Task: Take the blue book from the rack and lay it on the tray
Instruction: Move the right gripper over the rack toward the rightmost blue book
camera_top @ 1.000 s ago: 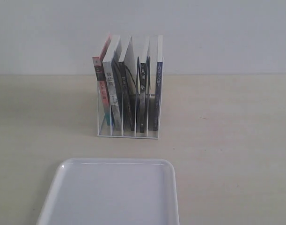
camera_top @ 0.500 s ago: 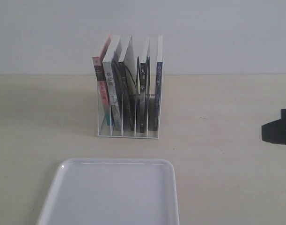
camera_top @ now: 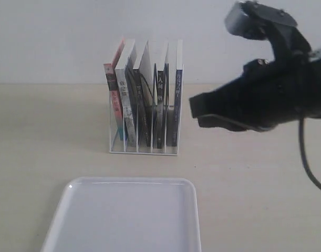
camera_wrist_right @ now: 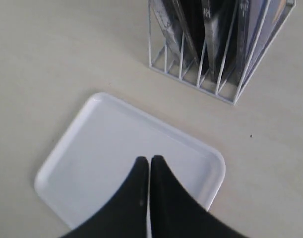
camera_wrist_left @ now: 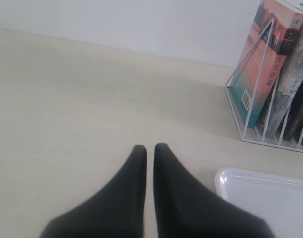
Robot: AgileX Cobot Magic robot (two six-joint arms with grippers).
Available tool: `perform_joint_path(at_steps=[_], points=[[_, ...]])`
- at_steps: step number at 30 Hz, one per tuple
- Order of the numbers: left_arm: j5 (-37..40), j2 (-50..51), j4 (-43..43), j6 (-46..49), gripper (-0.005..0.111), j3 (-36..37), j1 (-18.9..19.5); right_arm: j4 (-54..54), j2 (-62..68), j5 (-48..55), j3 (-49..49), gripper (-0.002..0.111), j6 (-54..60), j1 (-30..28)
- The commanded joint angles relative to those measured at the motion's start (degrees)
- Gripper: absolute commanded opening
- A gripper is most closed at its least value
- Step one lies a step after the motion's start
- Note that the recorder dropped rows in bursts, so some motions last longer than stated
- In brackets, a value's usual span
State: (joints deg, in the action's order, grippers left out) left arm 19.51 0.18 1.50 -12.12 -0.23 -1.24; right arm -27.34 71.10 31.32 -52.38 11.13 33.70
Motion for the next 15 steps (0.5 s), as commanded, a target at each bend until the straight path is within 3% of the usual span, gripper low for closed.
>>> perform_joint_path(at_steps=[1, 5, 15], points=[[-0.14, -0.18, -0.42, 0.27, 0.005, 0.23, -0.06, 16.79, 6.18, 2.61, -9.70, 0.000, -15.41, 2.31], [-0.14, -0.18, -0.42, 0.27, 0.005, 0.23, -0.06, 23.94, 9.09, 4.53, -13.79, 0.000, -21.73, 3.65], [-0.14, -0.18, -0.42, 0.27, 0.005, 0.23, -0.06, 24.88, 9.64, 4.55, -13.56, 0.000, -24.11, 8.60]])
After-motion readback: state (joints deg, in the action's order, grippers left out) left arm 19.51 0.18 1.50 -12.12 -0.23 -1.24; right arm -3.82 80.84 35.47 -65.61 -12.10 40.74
